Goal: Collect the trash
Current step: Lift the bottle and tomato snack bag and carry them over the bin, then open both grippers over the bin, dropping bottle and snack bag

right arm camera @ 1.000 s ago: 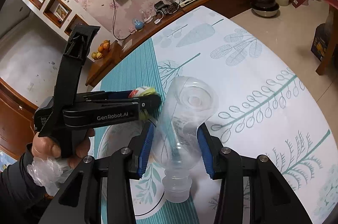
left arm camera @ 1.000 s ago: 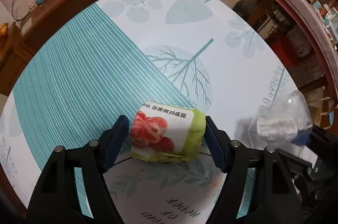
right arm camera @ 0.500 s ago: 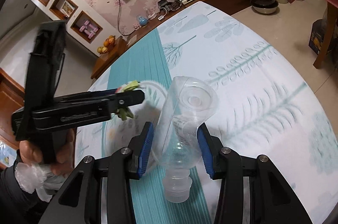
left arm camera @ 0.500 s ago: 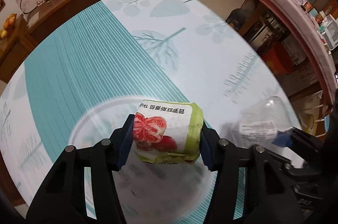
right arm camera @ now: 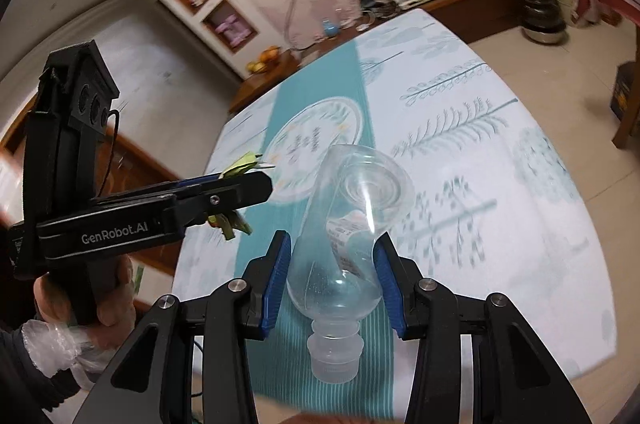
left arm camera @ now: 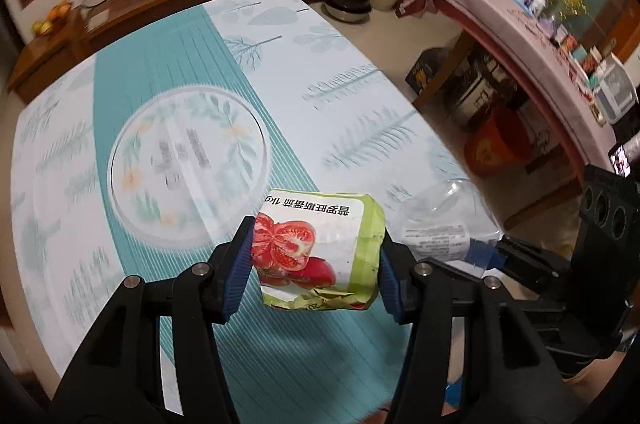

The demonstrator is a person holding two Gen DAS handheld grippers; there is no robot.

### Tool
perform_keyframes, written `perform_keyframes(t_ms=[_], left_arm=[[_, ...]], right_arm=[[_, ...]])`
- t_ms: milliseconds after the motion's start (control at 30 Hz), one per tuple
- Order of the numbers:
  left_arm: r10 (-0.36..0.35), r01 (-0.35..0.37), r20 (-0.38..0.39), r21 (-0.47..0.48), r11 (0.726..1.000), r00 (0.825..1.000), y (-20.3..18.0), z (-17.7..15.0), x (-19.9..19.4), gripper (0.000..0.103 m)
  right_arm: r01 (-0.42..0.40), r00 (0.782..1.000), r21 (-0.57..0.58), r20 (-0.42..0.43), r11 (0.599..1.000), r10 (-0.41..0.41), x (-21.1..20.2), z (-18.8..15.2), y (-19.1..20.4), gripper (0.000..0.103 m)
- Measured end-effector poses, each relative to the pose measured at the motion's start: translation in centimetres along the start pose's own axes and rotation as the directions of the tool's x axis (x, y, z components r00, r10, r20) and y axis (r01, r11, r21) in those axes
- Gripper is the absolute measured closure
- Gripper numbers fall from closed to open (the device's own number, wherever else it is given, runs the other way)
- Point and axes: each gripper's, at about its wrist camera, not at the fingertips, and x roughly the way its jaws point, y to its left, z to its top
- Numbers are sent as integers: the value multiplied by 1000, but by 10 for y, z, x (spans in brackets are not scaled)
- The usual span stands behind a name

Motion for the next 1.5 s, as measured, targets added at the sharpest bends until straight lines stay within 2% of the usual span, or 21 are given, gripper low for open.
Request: perform_keyframes(t_ms=[233, 367, 633, 833, 1000, 1133, 1167, 1267, 1400, 1500], left_arm=[[50, -40, 65, -155, 987, 997, -50, -90, -52, 52], [82, -62, 82, -222, 973, 993, -71, -137, -73, 52], [174, -155, 39, -304, 940, 984, -84, -231, -90, 52], [197, -195, -29, -357, 914, 980, -73, -297, -71, 52], [165, -174, -59, -422, 890, 985, -55, -340, -37, 52], [166, -182, -75, -426, 886, 983, -43, -375, 4, 51], [162, -180, -78, -431, 884, 984, -40, -382, 15, 52], [151, -178, -95, -454, 873, 984, -24, -404, 56, 51], [157, -178, -83, -466, 867, 984, -6, -419, 99, 51], [167, -188, -86, -466, 864, 982, 9, -428, 133, 51]], right_arm=[[-68, 997, -139, -55, 988, 60, -67, -58, 21, 61], [-90, 993, -175, -94, 980, 74, -93, -97, 30, 61], [-90, 980, -156, -190, 984, 59, -93, -178, 30, 61], [-54, 963, -141, -271, 989, 14, -59, -227, 16, 61], [-24, 947, -150, -321, 988, -26, -15, -272, -1, 61], [11, 928, -133, -367, 991, -60, 32, -308, -25, 61], [1, 926, -111, -375, 994, -42, 45, -316, -32, 60], [32, 915, -72, -399, 997, -58, 88, -339, -54, 60], [63, 907, -44, -414, 997, -76, 138, -361, -75, 59], [92, 907, -28, -409, 995, -96, 168, -373, -89, 42]])
